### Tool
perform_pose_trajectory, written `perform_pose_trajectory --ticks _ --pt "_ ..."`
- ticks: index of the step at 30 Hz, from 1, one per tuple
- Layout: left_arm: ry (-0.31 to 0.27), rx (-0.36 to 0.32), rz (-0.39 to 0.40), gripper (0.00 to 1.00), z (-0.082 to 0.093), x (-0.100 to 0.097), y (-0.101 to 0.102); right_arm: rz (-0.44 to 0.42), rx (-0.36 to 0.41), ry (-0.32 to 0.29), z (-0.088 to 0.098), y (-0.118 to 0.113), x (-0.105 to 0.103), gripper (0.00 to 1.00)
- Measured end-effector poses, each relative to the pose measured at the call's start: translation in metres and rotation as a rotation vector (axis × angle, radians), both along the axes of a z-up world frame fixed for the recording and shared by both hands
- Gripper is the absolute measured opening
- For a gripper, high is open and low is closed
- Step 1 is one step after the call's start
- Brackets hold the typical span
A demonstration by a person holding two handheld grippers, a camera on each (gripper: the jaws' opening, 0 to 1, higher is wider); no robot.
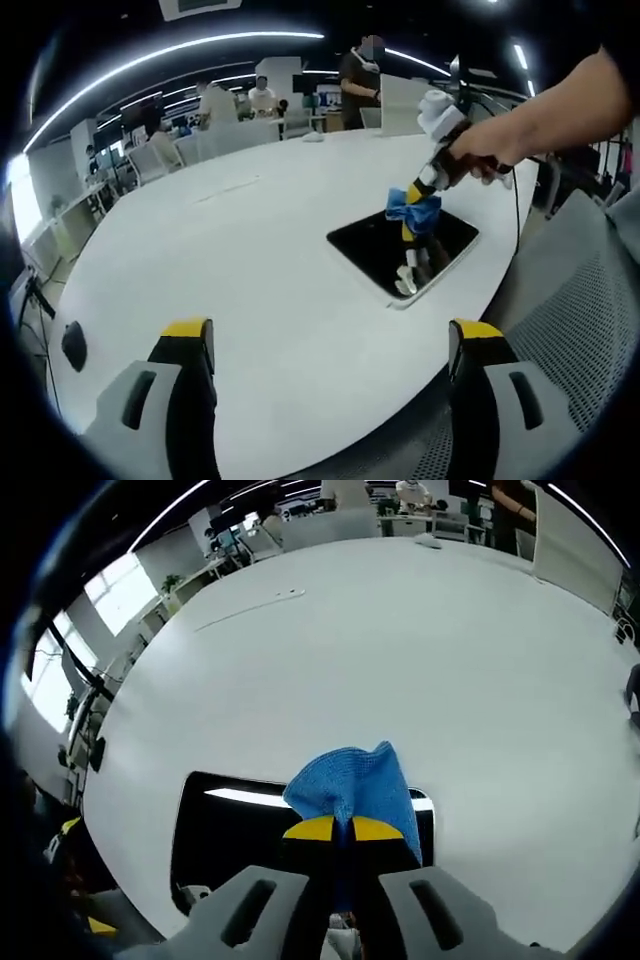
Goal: Wipe the mirror surface with the cleaning cloth until all visible marks leave the cleaned area.
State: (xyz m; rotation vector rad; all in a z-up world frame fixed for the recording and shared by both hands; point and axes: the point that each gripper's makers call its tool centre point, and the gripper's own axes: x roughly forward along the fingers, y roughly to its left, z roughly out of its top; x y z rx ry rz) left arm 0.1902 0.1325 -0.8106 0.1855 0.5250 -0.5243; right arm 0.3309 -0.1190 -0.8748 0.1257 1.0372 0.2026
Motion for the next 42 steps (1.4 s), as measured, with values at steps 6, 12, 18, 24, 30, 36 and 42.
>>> perform_pose_trajectory --ticks 6,12,18,24,30,36,42 --pt "0.009 0.011 0.003 0.99 -0.003 0.0 0.002 0.024 0.034 0.009 0.0 0.03 0.0 0.0" --pt "0.013 0.014 0.0 0.99 -0.005 0.0 0.002 0.042 0.056 0.014 -0.001 0.05 0.004 0.0" --pt "0.015 0.025 0.001 0.99 -0.005 0.0 0.003 0.043 0.086 0.03 0.001 0.061 0.004 0.0" --pt "0.014 0.02 -0.001 0.99 -0.005 0.0 0.002 0.05 0.108 0.033 0.003 0.082 0.007 0.0" --pt "0.028 0.02 0.001 0.99 -0.007 -0.001 0.002 0.083 0.12 0.024 0.001 0.112 0.011 0.0" --pt "0.038 0.028 0.01 0.99 -0.011 -0.001 0.005 0.143 0.124 0.026 0.001 0.144 0.008 0.0" --pt "0.033 0.032 0.009 0.99 -0.01 0.0 0.006 0.142 0.118 0.027 -0.001 0.142 0.011 0.0"
